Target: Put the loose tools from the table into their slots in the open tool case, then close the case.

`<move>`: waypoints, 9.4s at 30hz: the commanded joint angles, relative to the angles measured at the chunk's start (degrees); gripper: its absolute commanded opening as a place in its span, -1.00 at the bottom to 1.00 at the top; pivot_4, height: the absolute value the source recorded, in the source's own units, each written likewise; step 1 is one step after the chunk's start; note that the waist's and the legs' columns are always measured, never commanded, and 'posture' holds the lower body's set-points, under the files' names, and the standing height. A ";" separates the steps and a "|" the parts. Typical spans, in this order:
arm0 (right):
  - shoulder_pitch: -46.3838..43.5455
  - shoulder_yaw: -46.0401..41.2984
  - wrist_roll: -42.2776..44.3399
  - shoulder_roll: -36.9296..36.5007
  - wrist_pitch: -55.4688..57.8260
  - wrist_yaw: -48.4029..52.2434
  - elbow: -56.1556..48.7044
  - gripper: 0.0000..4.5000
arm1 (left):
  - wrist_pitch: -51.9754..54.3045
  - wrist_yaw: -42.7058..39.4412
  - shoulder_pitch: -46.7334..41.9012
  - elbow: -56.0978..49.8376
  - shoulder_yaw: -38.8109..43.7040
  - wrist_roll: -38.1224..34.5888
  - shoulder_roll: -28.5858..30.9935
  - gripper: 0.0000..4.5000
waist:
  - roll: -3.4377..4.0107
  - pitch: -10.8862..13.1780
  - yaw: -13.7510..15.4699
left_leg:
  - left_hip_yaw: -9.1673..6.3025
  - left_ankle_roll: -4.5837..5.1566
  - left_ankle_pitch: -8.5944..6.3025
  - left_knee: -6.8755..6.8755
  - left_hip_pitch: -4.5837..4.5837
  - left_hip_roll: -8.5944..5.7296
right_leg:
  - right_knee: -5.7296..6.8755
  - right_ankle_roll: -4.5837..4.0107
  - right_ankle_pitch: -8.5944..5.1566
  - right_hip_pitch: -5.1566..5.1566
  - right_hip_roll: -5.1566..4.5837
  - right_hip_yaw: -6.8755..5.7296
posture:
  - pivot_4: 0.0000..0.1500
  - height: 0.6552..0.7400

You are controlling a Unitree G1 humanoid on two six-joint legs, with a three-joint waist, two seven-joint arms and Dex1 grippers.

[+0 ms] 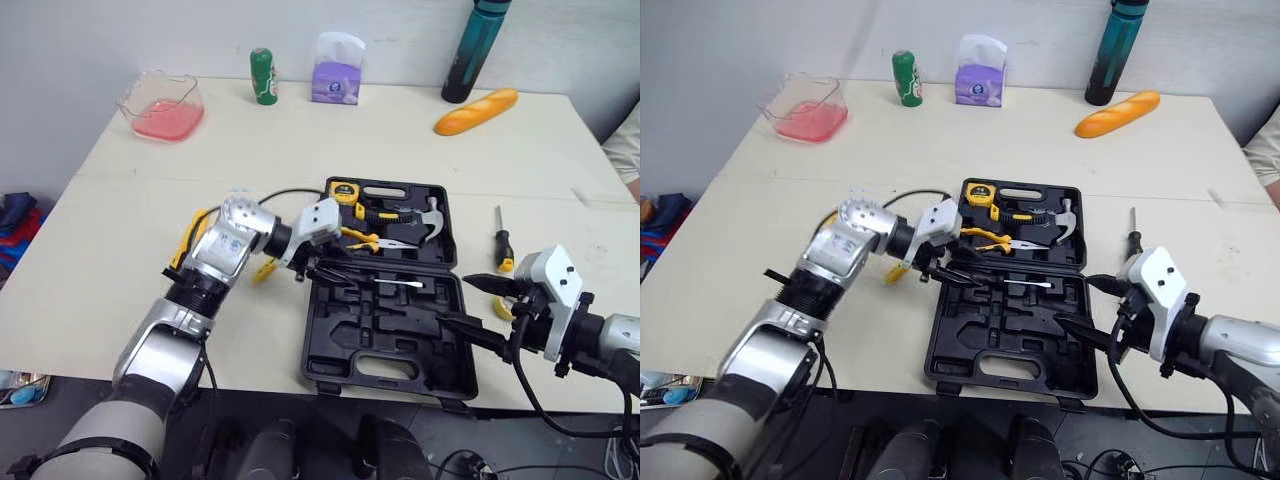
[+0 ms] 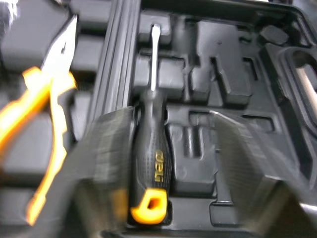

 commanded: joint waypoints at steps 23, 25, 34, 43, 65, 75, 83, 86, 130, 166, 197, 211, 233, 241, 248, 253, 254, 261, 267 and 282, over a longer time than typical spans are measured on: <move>0.12 2.22 -1.41 0.43 -1.01 -1.14 -0.68 1.00 | -3.53 4.97 3.92 -0.12 -11.23 13.11 -0.88 -0.98 | 0.02 -0.48 -0.02 | 0.02 0.03 -0.09 0.01 0.20 0.00 | -0.05 0.04 0.03 0.18 -0.01 0.06 | 1.00 0.80; 0.43 2.03 -1.50 0.49 -0.99 -1.20 -0.76 1.00 | -3.34 5.49 4.31 -0.29 -11.28 13.56 -1.04 -0.98 | 0.04 -0.66 -0.02 | 0.02 0.02 -0.11 0.01 0.21 0.02 | -0.07 0.04 0.03 0.18 0.00 0.06 | 1.00 0.80; 2.13 0.95 -2.36 0.14 -1.30 -1.14 -0.62 1.00 | -3.01 7.04 4.57 0.94 -12.07 15.41 -3.02 -0.98 | -0.08 -1.23 0.19 | -0.04 0.05 -0.15 0.02 0.27 0.03 | -0.11 0.03 0.02 0.27 -0.02 0.13 | 1.00 0.80; 2.68 -0.10 -2.98 0.37 -1.23 -1.79 -0.45 1.00 | -5.55 7.15 2.36 4.98 -15.02 18.96 -4.66 -0.98 | -0.06 -1.38 1.04 | -0.27 0.12 -0.24 0.05 0.41 0.03 | -0.33 0.03 0.02 0.61 -0.07 0.19 | 1.00 0.80; 11.00 -27.86 -2.31 -5.22 -3.06 12.90 14.72 1.00 | 31.61 0.51 18.67 -31.64 27.59 -19.99 20.45 0.95 | 0.27 -1.09 -1.41 | -0.09 0.07 -0.43 0.04 0.10 0.15 | -0.27 -0.03 -0.02 0.22 0.05 0.08 | 1.00 0.80; 15.97 -34.72 -11.81 -9.80 -10.48 21.96 35.13 1.00 | 25.35 13.45 55.32 -32.41 65.17 -18.57 27.74 0.95 | 0.49 -0.84 -1.67 | -0.10 -0.11 -0.52 -0.06 0.23 0.23 | -0.39 -0.04 -0.03 0.20 -0.17 0.59 | 1.00 0.80; 14.96 -34.11 -14.16 -9.55 -13.43 22.36 40.14 1.00 | 19.02 14.77 59.21 -23.09 68.48 -20.32 31.24 0.95 | 0.80 -0.58 -0.66 | -0.12 -0.60 -0.82 -0.06 0.27 0.39 | -0.37 -0.32 -0.17 0.02 -0.27 0.58 | 1.00 0.80; 12.20 -31.91 -12.83 -8.94 -11.15 19.97 36.71 1.00 | 22.05 15.04 57.66 -27.60 66.16 -23.47 31.35 0.95 | 0.88 -0.54 -0.90 | -0.11 -0.64 -0.85 -0.10 0.26 0.41 | -0.34 -0.34 -0.19 -0.02 -0.29 0.61 | 1.00 0.80; -33.10 6.56 -26.05 19.61 -6.63 -25.42 42.67 -0.50 | 22.86 12.18 7.82 -38.88 14.85 -33.56 13.96 1.00 | 0.95 -0.45 -1.84 | 0.50 -0.39 -0.34 -0.07 0.21 0.55 | -0.01 -0.25 -0.13 -0.17 0.62 0.93 | 1.00 0.80; -41.64 39.59 -26.91 -2.74 -12.72 32.59 29.07 -0.50 | 10.75 -0.06 21.20 -40.19 8.96 -20.04 24.76 1.00 | 0.76 -0.14 -1.76 | 1.38 -0.43 -0.55 0.04 0.07 0.92 | 0.16 -0.35 -0.01 -0.89 1.02 1.30 | 1.00 0.80; -32.54 27.60 -21.50 9.95 -19.04 28.21 33.72 0.17 | 11.05 -0.22 17.28 -38.50 7.25 -18.91 19.43 1.00 | 0.69 -0.18 -1.65 | 1.41 -0.41 -0.54 0.09 0.06 0.91 | 0.20 -0.36 0.01 -0.88 1.04 1.30 | 1.00 0.80; -28.31 36.81 -31.21 8.39 -16.58 24.67 37.83 -0.97 | 10.88 -0.44 17.04 -38.16 7.26 -18.78 19.41 1.00 | 0.58 -0.27 -1.81 | 1.46 -0.41 -0.54 0.09 0.19 0.92 | 0.25 -0.36 0.01 -0.84 1.05 1.37 | 1.00 0.80; 1.02 -15.00 -13.66 -4.56 -7.29 23.55 24.43 0.57 | 22.76 15.16 51.00 -41.29 45.62 -25.78 28.35 1.00 | 0.42 -0.36 -1.69 | 1.06 -0.51 -0.77 0.02 0.53 1.12 | -0.11 -0.52 -0.08 -0.17 1.02 1.40 | 1.00 0.80; 8.48 -28.37 -20.22 -7.82 -15.06 21.51 41.81 0.99 | 17.86 20.72 63.82 -26.96 65.23 -21.13 31.56 1.00 | 0.51 -0.32 -1.72 | 1.37 -0.73 -1.30 -0.11 1.01 1.19 | -0.23 -0.69 -0.17 -0.13 0.47 1.62 | 1.00 0.80; 5.74 -27.13 -19.92 -7.02 -16.71 18.29 44.60 0.99 | 15.86 23.38 62.16 -22.55 65.24 -20.85 31.88 1.00 | 0.59 -0.30 -1.88 | 1.46 -0.81 -1.32 -0.27 1.00 1.13 | -0.15 -0.72 -0.19 -0.31 0.31 1.71 | 1.00 0.80; 4.63 -26.91 -16.69 -6.25 -13.13 17.46 38.76 0.99 | 21.42 23.20 59.88 -29.42 63.05 -25.87 31.53 1.00 | 0.59 -0.30 -1.84 | 1.53 -0.89 -1.28 -0.41 0.94 1.14 | -0.09 -0.76 -0.21 -0.50 0.31 1.77 | 1.00 0.80; 4.11 -26.60 -15.00 -6.12 -11.20 17.19 35.70 0.99 | 23.43 22.71 59.71 -32.79 61.45 -27.48 31.62 1.00 | 0.63 -0.30 -1.86 | 1.57 -0.90 -1.26 -0.41 0.86 1.13 | -0.06 -0.76 -0.21 -0.61 0.30 1.80 | 1.00 0.80; -1.47 -21.17 0.39 -6.26 2.62 13.52 13.50 0.99 | 35.96 30.62 51.12 -48.96 50.66 -35.28 29.88 1.00 | 0.63 -0.29 -1.73 | 1.62 -0.97 -1.15 -0.42 0.83 1.12 | 0.08 -0.74 -0.19 -0.69 0.35 1.88 | 1.00 0.80; -12.60 -9.68 10.79 -5.74 7.61 7.14 4.30 0.99 | 42.70 39.83 41.13 -51.04 38.44 -34.14 25.81 1.00 | 0.55 -0.29 -1.70 | 1.64 -0.68 -0.95 -0.45 0.78 1.10 | 0.21 -0.71 -0.17 -0.71 0.58 1.88 | 1.00 0.80; -27.21 13.28 10.13 2.27 4.47 2.88 3.05 0.99 | 36.68 45.46 27.50 -37.38 15.71 -18.28 15.75 1.00 | 0.35 -0.29 -1.56 | 1.66 -0.60 -0.74 -0.05 0.21 1.08 | 0.22 -0.57 -0.08 -1.01 1.06 1.61 | 1.00 0.80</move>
